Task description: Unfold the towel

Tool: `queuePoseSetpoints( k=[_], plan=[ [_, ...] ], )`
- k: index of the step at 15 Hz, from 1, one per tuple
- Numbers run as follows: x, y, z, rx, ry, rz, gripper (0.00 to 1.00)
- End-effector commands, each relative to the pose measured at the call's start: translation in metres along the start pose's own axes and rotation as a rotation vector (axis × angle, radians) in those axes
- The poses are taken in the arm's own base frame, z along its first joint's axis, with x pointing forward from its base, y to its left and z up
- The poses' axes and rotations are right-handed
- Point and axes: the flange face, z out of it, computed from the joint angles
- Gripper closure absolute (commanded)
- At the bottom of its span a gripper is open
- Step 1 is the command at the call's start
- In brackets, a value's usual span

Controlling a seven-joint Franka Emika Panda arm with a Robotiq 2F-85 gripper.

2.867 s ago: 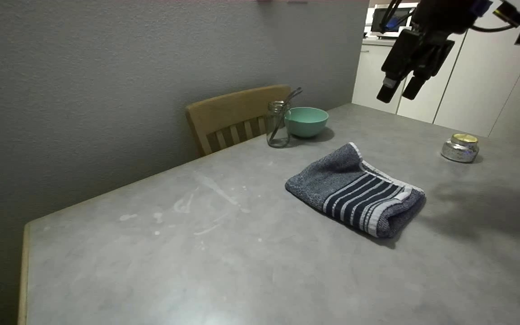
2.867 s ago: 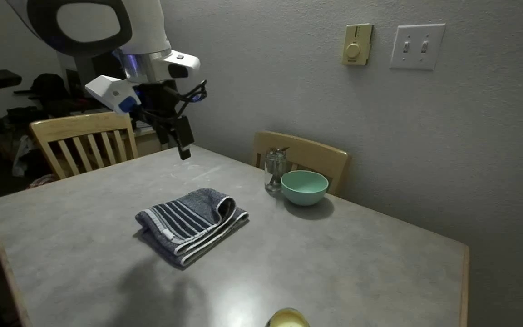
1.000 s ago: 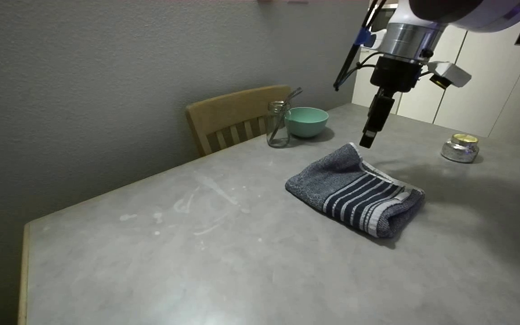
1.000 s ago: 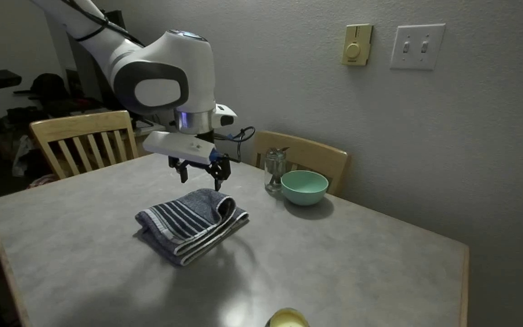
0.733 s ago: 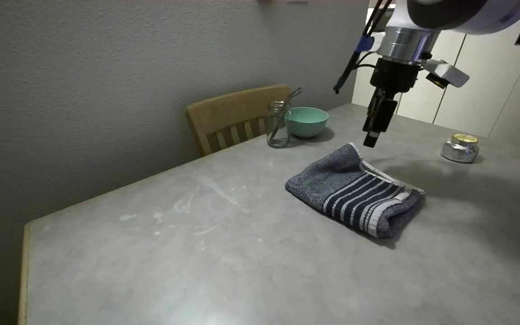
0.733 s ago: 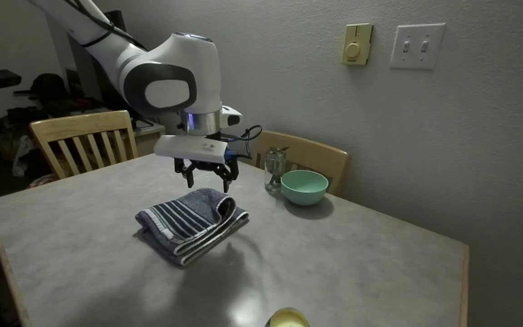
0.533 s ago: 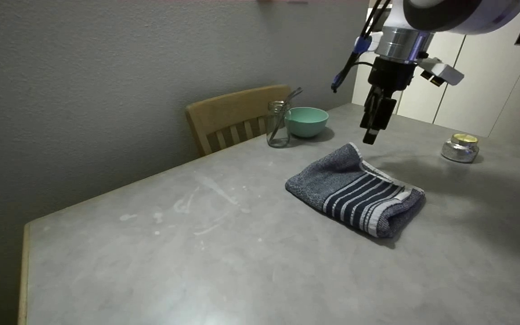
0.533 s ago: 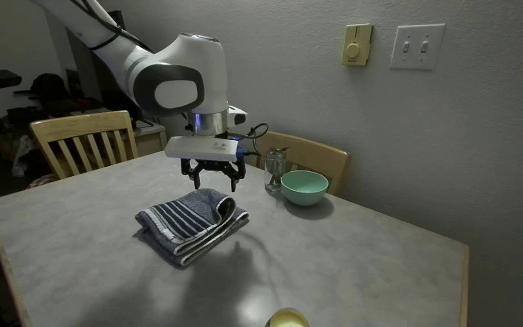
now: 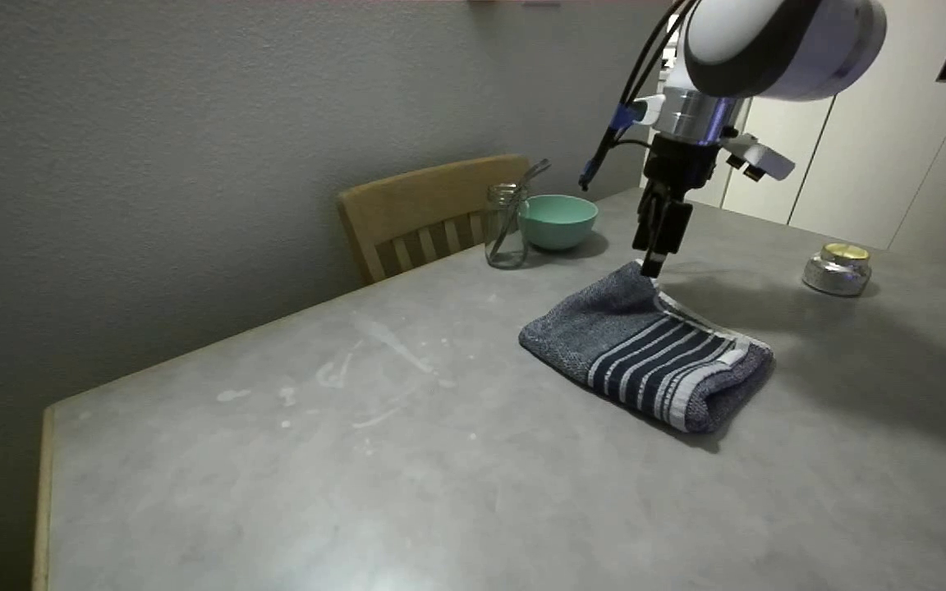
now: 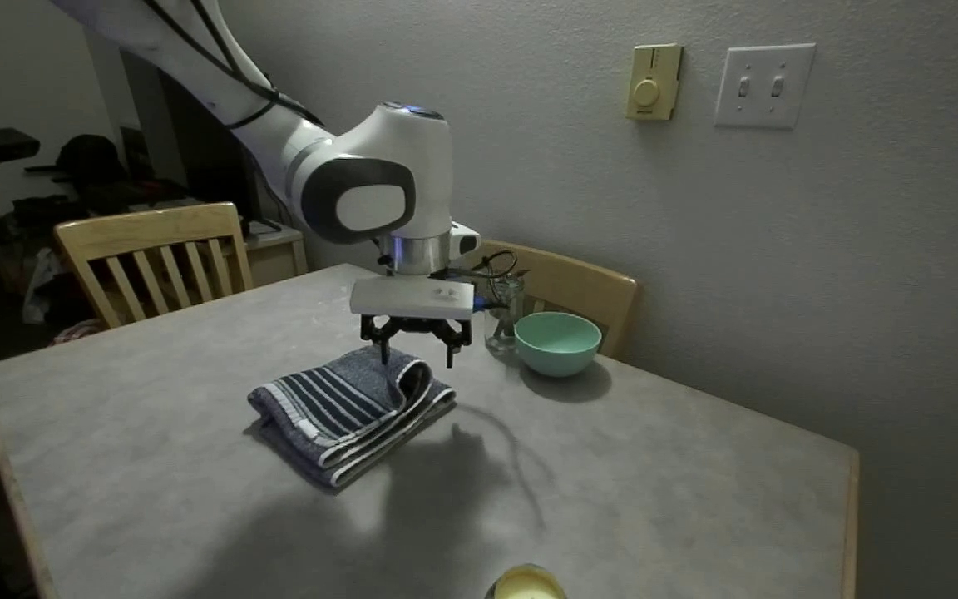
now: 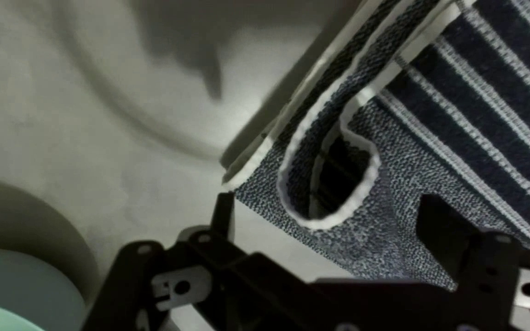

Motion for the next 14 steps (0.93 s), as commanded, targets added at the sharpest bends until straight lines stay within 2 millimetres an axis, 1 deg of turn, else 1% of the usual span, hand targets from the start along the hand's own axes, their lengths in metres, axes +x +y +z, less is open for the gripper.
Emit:
queuePoseSetpoints(
  k=[1,4,7,8,9,14],
  plan=[
    [0.007,0.017,0.019,0.044,-0.011,-0.010,0.00],
    [0.013,0.023,0.028,0.061,-0.019,-0.009,0.00],
    [0.019,0.030,0.029,0.062,-0.018,-0.014,0.00],
    [0.020,0.032,0.029,0.060,-0.021,-0.011,0.06],
    [0.021,0.034,0.027,0.056,-0.029,-0.004,0.26],
    [0.024,0.037,0.014,0.071,-0.059,0.016,0.62]
  ],
)
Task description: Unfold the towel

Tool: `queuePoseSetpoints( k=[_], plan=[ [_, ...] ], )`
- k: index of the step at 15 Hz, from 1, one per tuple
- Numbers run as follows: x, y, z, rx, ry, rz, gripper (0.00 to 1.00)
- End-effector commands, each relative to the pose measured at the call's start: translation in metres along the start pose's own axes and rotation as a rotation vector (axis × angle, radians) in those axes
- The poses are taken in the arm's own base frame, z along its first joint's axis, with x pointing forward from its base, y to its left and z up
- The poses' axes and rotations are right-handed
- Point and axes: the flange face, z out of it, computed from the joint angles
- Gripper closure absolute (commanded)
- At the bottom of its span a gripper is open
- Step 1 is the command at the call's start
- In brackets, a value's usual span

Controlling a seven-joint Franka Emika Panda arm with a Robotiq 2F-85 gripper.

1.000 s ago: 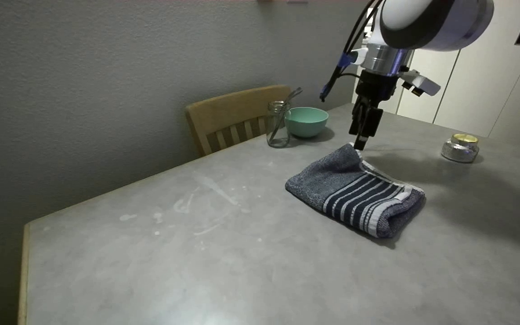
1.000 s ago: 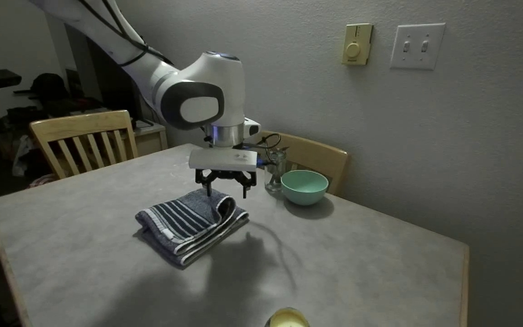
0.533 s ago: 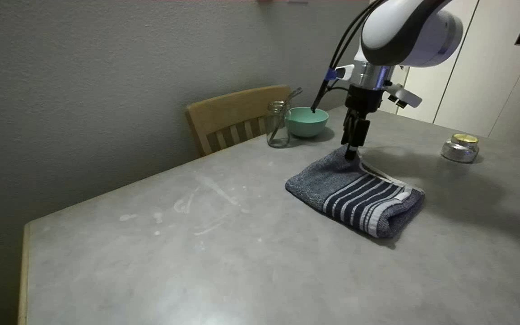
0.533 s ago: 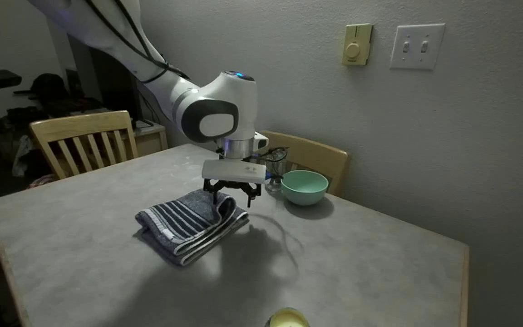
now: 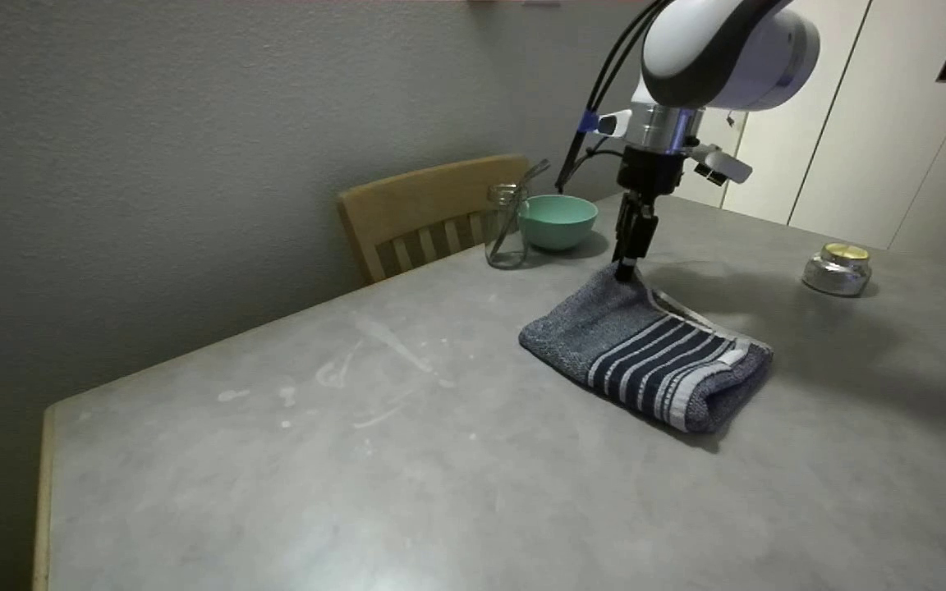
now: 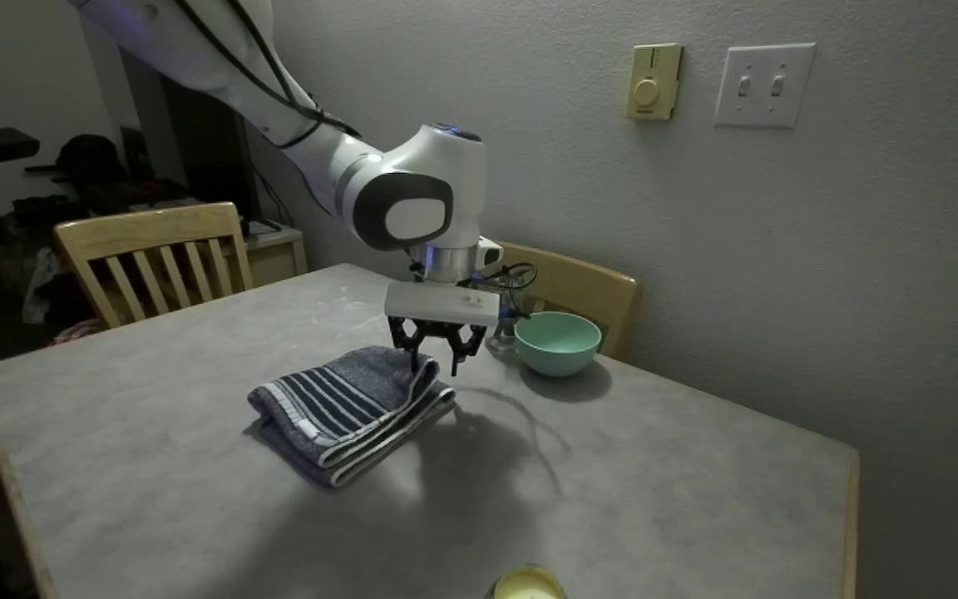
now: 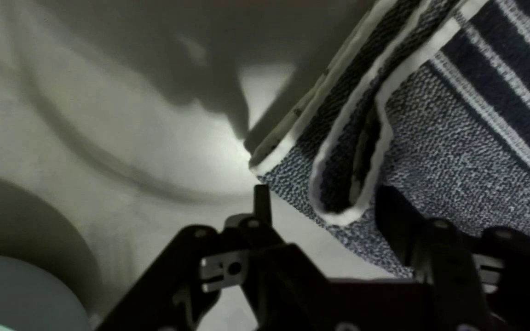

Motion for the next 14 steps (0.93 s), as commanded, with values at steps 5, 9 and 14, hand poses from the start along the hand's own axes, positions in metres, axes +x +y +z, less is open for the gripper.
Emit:
queuePoseSetpoints(
  k=[5,9,14],
  plan=[
    [-0.002,-0.005,-0.019,0.074,-0.109,0.053,0.98],
    [0.001,-0.025,-0.031,0.117,-0.163,0.115,1.00],
    [0.028,-0.054,-0.058,0.096,-0.144,0.228,0.99]
  ],
)
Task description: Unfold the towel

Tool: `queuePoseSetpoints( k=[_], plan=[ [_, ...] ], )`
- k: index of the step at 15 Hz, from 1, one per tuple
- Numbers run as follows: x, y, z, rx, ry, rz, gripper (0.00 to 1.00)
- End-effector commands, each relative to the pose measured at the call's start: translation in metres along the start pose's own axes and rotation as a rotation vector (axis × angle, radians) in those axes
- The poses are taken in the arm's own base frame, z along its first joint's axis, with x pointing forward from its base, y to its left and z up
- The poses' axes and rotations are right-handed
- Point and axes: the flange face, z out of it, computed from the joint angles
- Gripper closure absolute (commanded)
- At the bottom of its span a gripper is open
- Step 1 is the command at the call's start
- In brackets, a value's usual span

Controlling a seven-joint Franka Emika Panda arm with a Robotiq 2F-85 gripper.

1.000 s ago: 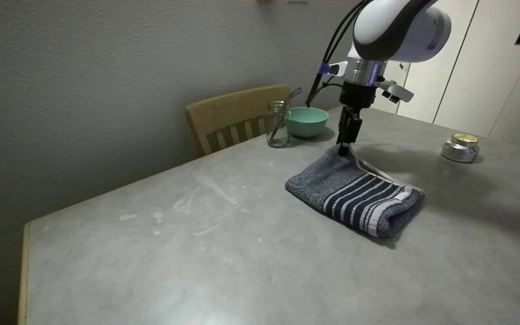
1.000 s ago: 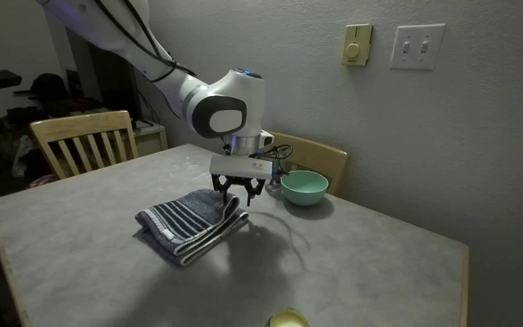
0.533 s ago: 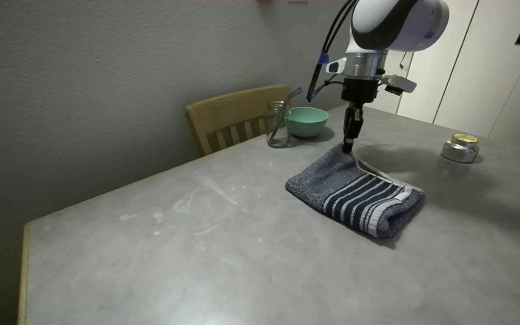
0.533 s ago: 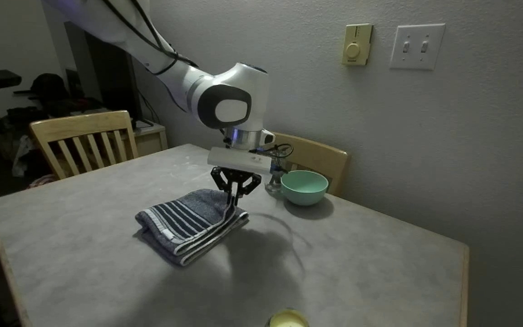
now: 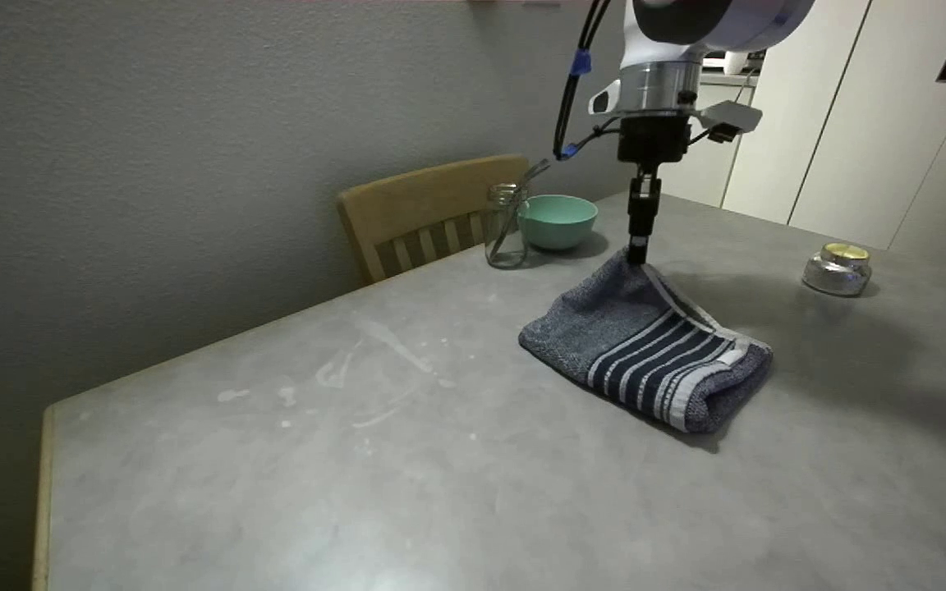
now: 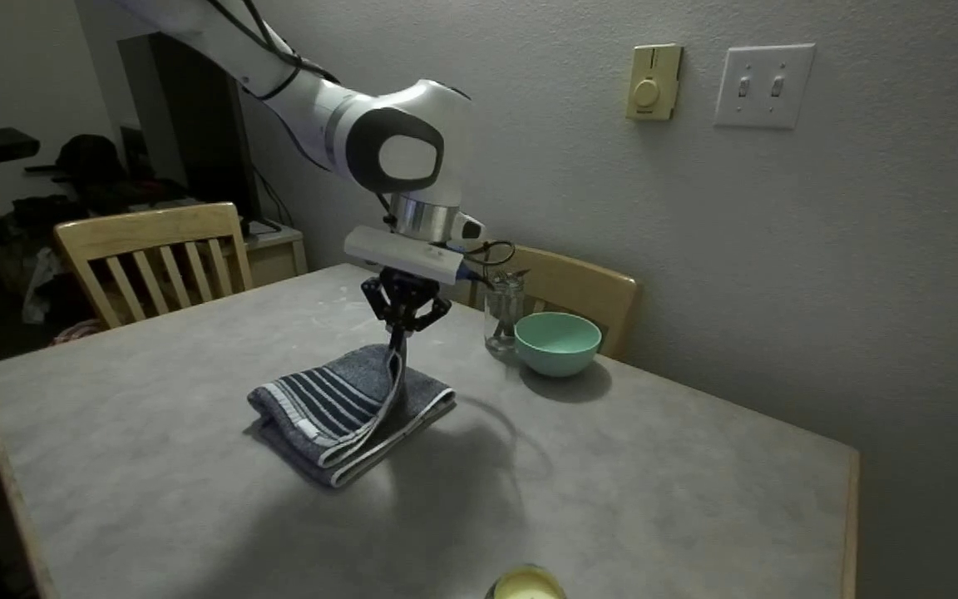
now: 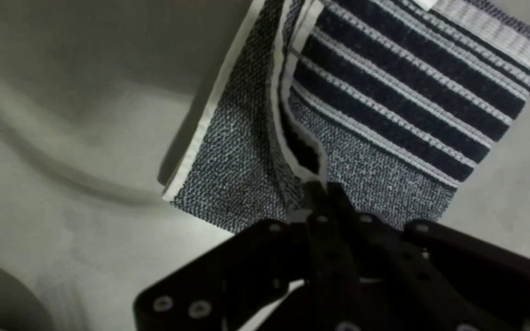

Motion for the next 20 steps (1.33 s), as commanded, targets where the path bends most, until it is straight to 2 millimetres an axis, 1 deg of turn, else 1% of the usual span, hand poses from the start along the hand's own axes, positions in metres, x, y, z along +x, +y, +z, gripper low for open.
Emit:
queuePoseSetpoints(
  k=[1,3,8,11,13,16,20],
  plan=[
    [0.008,-0.031,-0.022,-0.026,0.015,0.066,0.99],
    [0.018,-0.049,-0.032,-0.012,0.030,0.078,0.99],
    [0.048,-0.090,-0.050,-0.021,0.069,0.117,0.99],
    [0.061,-0.114,-0.056,-0.055,0.073,0.156,0.99],
    [0.068,-0.128,-0.056,-0.061,0.054,0.193,0.99],
    [0.079,-0.143,-0.052,-0.053,0.043,0.237,0.99],
    [0.094,-0.154,-0.054,-0.048,0.064,0.307,0.99]
  ],
)
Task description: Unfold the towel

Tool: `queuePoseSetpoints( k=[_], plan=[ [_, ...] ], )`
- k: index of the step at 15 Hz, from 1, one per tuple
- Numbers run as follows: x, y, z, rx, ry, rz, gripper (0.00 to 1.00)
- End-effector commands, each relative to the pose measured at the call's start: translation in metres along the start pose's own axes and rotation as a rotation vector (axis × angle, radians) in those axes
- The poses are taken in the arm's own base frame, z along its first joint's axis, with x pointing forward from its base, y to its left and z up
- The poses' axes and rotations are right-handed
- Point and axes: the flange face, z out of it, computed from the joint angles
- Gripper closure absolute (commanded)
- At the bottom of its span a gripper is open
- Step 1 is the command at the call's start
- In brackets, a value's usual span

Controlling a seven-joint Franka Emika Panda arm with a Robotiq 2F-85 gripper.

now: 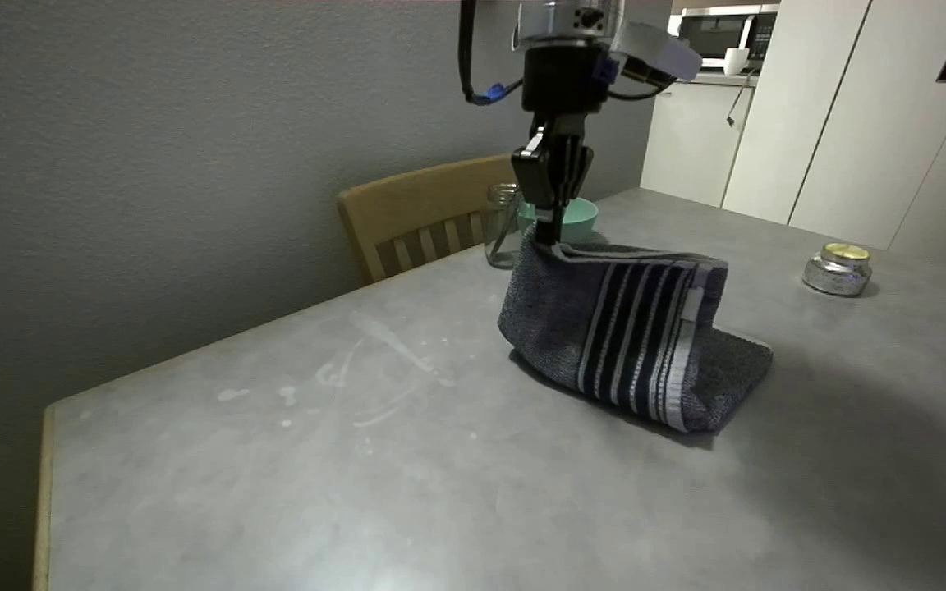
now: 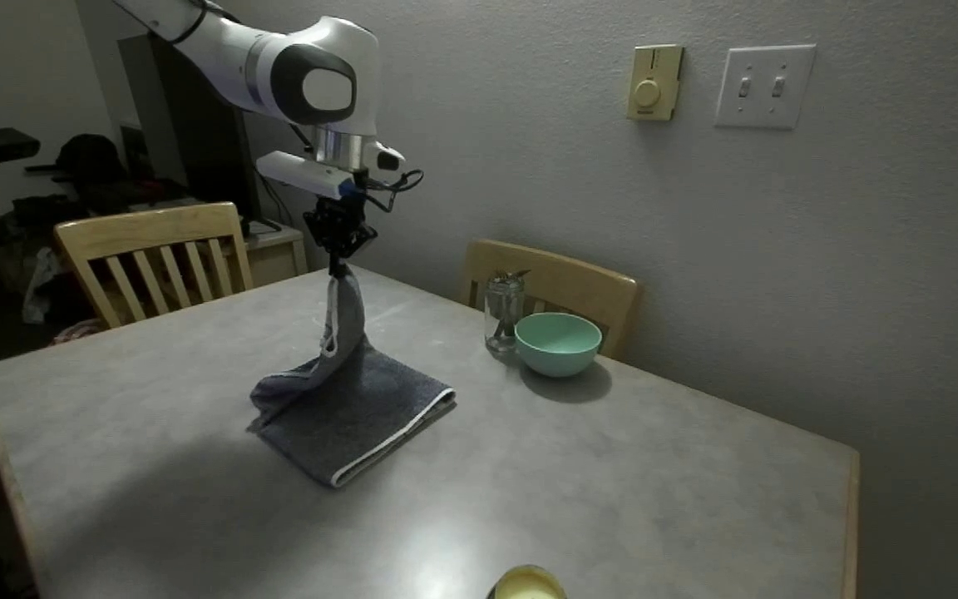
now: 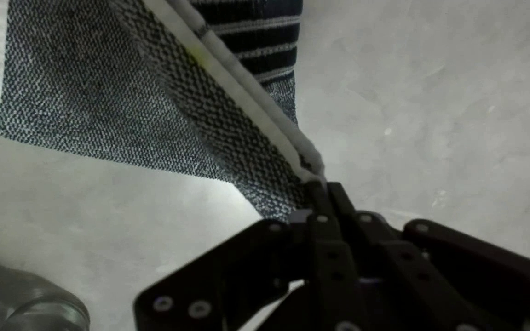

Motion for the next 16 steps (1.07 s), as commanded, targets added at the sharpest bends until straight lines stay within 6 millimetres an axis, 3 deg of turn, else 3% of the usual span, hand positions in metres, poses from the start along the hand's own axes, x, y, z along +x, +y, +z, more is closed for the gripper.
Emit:
queuePoseSetpoints(
  k=[1,6,16],
  plan=[
    [0.012,-0.008,-0.006,-0.010,0.000,0.060,0.99],
    [0.030,-0.019,-0.006,-0.015,0.019,0.131,0.99],
    [0.064,-0.038,0.030,-0.026,-0.058,0.202,0.99]
  ],
)
